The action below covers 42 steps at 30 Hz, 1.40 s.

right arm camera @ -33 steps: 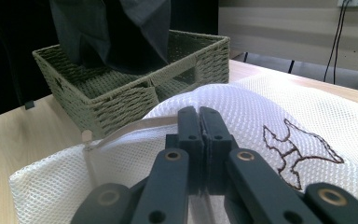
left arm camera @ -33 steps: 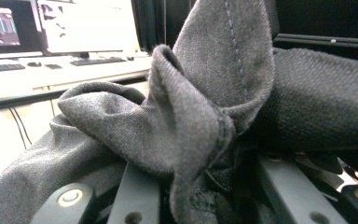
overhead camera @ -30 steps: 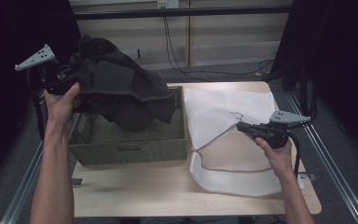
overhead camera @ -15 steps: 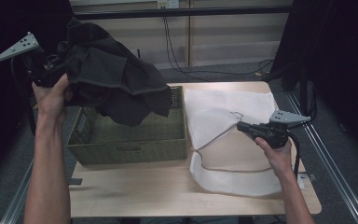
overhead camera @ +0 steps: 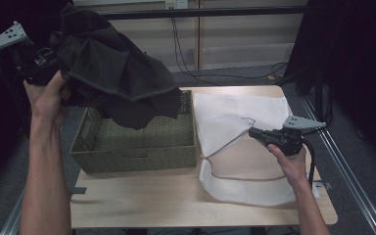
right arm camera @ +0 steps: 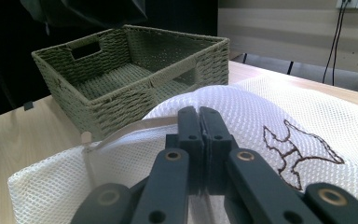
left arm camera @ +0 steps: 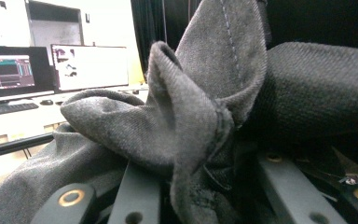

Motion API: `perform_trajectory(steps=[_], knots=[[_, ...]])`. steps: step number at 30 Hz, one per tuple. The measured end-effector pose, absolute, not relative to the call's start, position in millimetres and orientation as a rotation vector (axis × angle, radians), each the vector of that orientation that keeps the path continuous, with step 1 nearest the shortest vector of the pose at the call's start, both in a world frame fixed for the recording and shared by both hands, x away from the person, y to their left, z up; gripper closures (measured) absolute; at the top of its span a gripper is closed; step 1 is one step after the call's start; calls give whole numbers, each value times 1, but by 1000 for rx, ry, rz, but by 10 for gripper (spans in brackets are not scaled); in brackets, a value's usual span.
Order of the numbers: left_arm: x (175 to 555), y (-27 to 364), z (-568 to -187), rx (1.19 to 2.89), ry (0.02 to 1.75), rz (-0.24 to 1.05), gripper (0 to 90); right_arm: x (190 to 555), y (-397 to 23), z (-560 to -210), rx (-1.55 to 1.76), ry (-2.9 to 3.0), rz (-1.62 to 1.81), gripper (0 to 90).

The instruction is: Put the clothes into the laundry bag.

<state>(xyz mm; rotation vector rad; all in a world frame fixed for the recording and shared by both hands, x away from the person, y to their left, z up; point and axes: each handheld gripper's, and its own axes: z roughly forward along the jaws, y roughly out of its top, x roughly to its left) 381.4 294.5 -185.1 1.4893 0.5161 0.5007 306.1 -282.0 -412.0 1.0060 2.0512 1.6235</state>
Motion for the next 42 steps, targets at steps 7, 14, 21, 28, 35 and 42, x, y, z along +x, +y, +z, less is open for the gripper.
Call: perform_trajectory(steps=[7, 14, 21, 28, 35, 42], knots=[[373, 290, -177, 1470, 495, 498, 724, 307, -281, -413, 1004, 2056, 1618, 889], [360, 287, -168, 1458, 464, 537, 724, 307, -280, -413, 1001, 2055, 1624, 889], [353, 283, -162, 1444, 437, 547, 726, 306, -277, -414, 1000, 2064, 1618, 889], [348, 274, -157, 1438, 400, 524, 727, 309, -275, -416, 1002, 2067, 1619, 889], [344, 263, -152, 1418, 378, 482, 727, 308, -275, -416, 1000, 2065, 1618, 889], [341, 242, -146, 1413, 323, 440, 728, 308, -275, -416, 1002, 2064, 1615, 890]])
